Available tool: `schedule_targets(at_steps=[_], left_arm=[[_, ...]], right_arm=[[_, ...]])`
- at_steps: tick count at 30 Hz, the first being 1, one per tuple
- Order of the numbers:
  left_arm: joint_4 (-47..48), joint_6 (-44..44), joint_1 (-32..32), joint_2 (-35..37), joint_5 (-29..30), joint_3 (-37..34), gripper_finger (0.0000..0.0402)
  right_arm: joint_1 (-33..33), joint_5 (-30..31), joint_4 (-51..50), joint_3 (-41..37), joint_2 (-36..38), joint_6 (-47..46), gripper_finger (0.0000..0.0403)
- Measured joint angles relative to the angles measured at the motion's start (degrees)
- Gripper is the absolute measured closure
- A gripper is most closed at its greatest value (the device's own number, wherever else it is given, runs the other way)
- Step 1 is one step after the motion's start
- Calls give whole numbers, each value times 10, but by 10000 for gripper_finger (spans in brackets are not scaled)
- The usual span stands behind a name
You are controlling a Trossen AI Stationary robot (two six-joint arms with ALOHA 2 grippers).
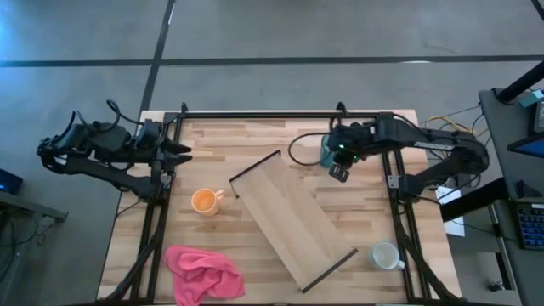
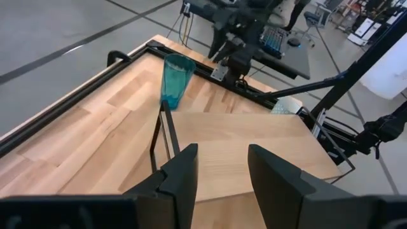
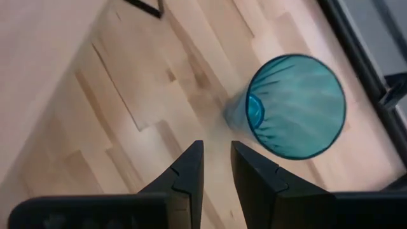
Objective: Stack small to large cups/mugs on shelf
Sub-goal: Put the blue glass on the shelf
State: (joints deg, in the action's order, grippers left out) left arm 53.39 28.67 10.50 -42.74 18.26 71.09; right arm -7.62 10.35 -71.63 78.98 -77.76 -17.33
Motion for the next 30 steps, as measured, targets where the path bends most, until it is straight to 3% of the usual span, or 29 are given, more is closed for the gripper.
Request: schedule_targets(at_steps=[5,11,30], left_arm=[[-1,0,0,-2,0,0,277],[-2,0,0,-6,-10,-1,277],[-2,0,0,-11,-20,-2,277]], right_arm=[[-54,-64,-2,0,-42,17,330],[-106,-76,-2,0,-66,40,330],[-122,-92,8,0,-77,88,330]])
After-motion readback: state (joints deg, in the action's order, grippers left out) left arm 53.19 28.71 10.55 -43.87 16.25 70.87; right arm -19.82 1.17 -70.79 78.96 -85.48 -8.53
